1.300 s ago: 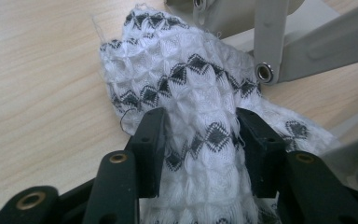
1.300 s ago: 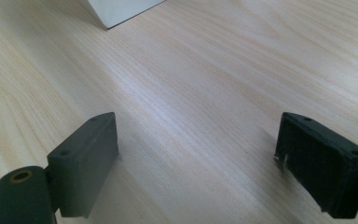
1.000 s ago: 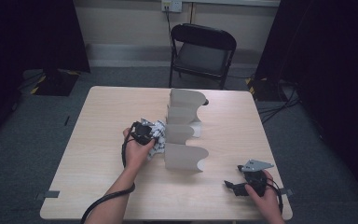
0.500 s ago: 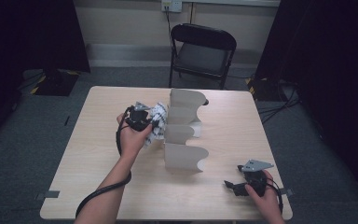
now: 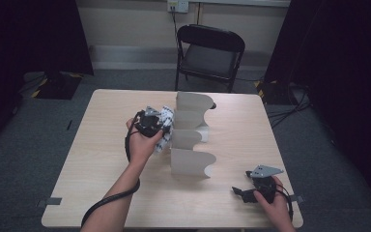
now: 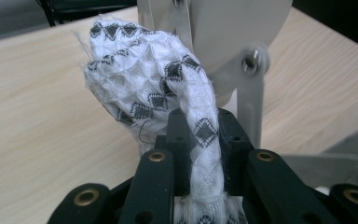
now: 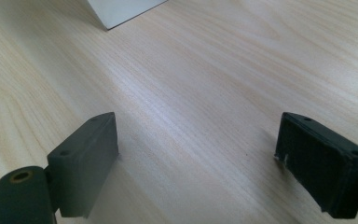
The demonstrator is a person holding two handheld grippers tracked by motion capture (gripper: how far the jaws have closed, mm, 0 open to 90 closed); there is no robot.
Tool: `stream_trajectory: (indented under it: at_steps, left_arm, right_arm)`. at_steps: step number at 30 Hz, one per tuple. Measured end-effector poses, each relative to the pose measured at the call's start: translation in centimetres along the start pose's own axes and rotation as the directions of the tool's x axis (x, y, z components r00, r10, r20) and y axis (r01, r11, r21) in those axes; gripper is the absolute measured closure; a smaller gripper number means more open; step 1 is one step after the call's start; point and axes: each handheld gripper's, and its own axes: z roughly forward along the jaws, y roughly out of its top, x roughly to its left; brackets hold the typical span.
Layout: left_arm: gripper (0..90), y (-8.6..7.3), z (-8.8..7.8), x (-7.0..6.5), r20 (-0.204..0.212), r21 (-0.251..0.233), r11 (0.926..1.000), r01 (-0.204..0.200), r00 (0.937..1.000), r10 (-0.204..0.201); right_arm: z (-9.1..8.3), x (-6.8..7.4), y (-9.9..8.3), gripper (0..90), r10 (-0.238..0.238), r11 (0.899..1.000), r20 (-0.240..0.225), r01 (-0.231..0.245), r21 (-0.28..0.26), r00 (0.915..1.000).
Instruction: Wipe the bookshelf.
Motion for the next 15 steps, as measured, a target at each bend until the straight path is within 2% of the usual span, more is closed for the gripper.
stream_trajectory:
  at_steps: [4, 8, 12, 13, 15]
  left_arm:
    - [78.2, -1.3, 0.9, 0.1, 0.004, 0.021, 0.9997, 0.015, 0.9999, -0.015]
    - [78.1, -2.8, 1.8, 0.3, 0.011, 0.062, 0.9979, 0.022, 0.9997, -0.023]
    - [78.0, -4.7, 2.9, 0.2, 0.016, 0.088, 0.9949, 0.049, 0.9986, -0.051]
    - [78.0, -5.1, 3.1, 0.2, 0.013, 0.105, 0.9936, 0.041, 0.9990, -0.043]
    - [77.9, -6.0, 3.6, 0.1, 0.018, 0.104, 0.9931, 0.055, 0.9982, -0.057]
  right_arm:
    - [0.0, 0.0, 0.0, 12.2, 0.000, 1.000, 0.000, 0.000, 0.000, 1.0000]
    - [0.0, 0.0, 0.0, 12.2, 0.000, 1.000, 0.000, 0.000, 0.001, 1.0000]
    - [0.0, 0.0, 0.0, 12.2, 0.000, 1.000, 0.000, 0.000, 0.001, 1.0000]
    - [0.0, 0.0, 0.0, 12.2, 0.000, 1.000, 0.000, 0.000, 0.000, 1.0000]
    - [0.0, 0.0, 0.0, 12.2, 0.000, 1.000, -0.001, 0.000, 0.002, 1.0000]
